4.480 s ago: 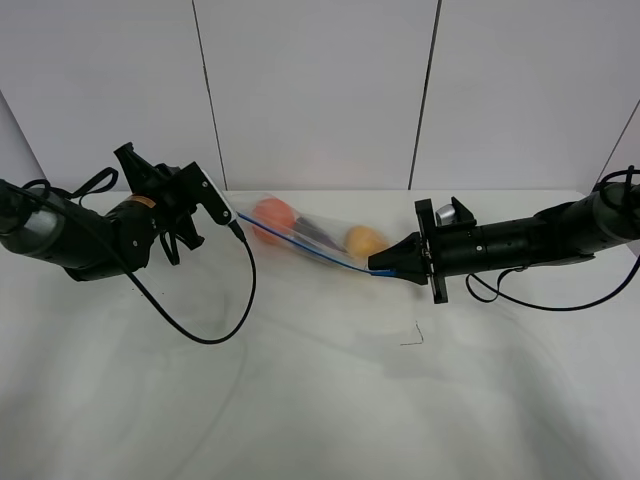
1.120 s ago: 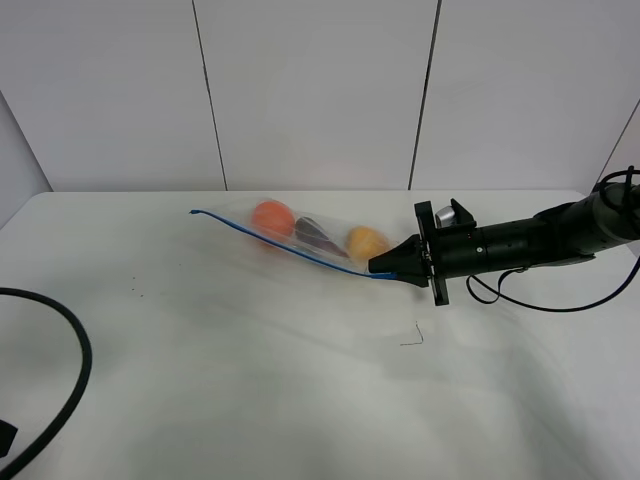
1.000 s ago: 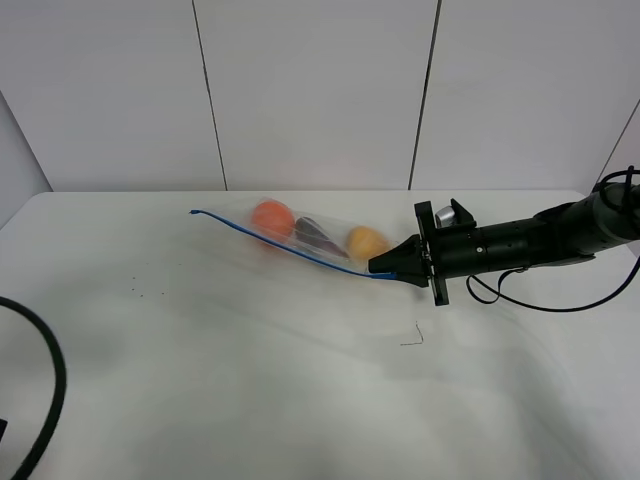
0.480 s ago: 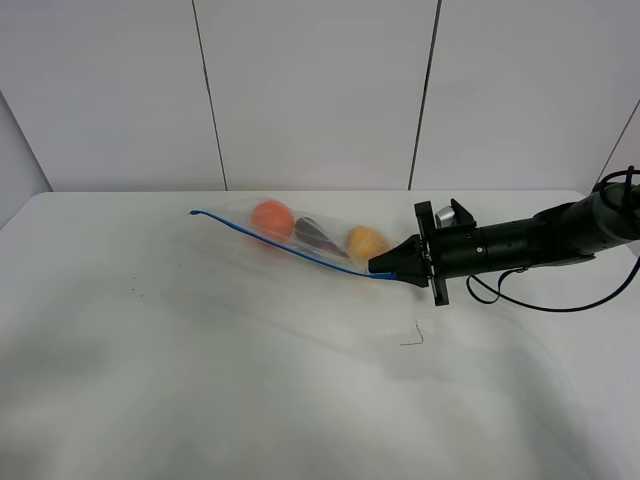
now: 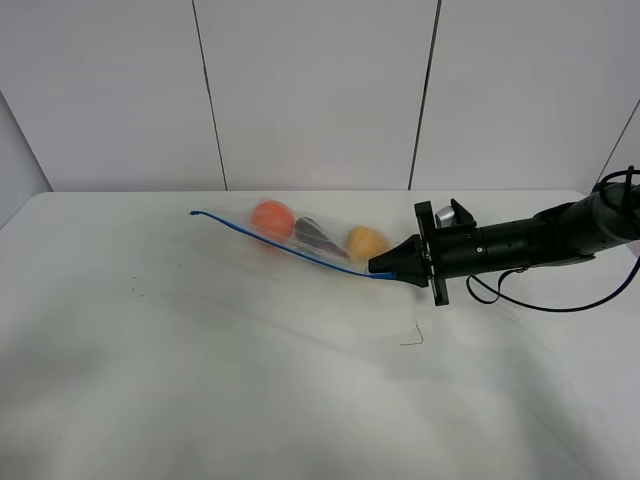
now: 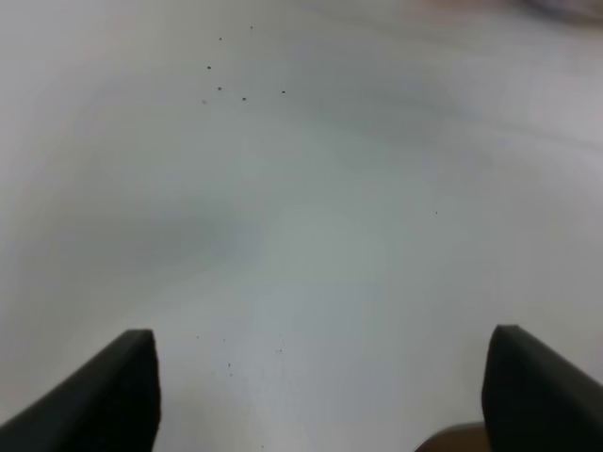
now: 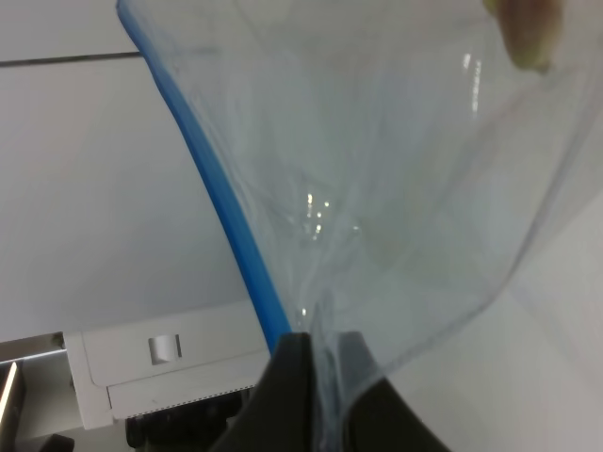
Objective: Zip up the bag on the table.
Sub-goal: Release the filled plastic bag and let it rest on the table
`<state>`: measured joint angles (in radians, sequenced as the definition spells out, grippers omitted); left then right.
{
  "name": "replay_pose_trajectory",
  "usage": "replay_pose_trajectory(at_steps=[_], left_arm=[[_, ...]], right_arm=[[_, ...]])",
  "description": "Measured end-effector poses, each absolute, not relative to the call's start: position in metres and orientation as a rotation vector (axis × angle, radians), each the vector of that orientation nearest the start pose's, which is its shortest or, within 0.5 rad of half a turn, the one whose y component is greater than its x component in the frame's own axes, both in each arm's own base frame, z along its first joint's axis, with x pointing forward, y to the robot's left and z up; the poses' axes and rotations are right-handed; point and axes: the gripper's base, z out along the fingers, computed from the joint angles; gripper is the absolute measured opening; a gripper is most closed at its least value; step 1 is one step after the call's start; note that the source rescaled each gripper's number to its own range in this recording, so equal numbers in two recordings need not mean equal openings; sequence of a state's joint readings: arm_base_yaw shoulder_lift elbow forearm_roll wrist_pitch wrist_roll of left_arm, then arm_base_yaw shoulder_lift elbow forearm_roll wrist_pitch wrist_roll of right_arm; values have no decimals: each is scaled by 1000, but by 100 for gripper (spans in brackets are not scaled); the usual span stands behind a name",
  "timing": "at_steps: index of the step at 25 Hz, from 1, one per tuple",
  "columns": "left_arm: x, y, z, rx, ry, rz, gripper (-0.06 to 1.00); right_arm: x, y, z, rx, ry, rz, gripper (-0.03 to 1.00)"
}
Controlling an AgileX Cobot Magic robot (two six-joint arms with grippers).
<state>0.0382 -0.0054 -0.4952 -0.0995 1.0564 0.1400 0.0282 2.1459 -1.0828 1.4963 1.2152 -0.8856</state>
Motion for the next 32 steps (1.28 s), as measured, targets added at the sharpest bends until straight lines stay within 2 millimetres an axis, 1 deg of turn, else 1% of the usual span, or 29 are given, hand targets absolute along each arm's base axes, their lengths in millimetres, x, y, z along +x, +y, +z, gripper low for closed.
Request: replay_pose_trajectory(at_steps=[7,13,14,15,16,17,21,22,23,24,27,29,32], left_arm=[[-5,-8,277,157,2030,-38,100],[-5,-8,277,160,2029,-39,100],[-5,-8,277,160,2029,-39,100],[-5,-8,277,160,2029,-39,100],[-5,-8,277,160,2029,-39,100],[-5,-8,277,160,2029,-39,100],[-5,-8,277,160,2029,-39,100],[-5,-8,277,160,2029,-39,100],[-5,-8,277,160,2029,-39,100],[-5,-8,277,160,2029,-39,100],[-5,-8,277,160,2029,-39,100],[-5,-8,277,160,2029,-39,100],[-5,-8,277,160,2029,-39,100]], right_arm=[[355,95,114,214,2520,1799,0],[355,95,114,214,2520,1799,0],[354,95,114,215,2523,1799,1],[354,95,114,215,2528,1798,4],[354,95,113,211,2535,1796,11],[353,95,113,203,2546,1790,19],[349,93,108,155,2623,1739,79],[347,93,107,138,2652,1727,88],[347,92,107,112,2689,1706,93],[348,91,108,91,2724,1683,95],[356,86,125,-37,2855,1519,99],[367,78,144,-147,2938,1321,100],[383,63,174,-223,3029,954,100]])
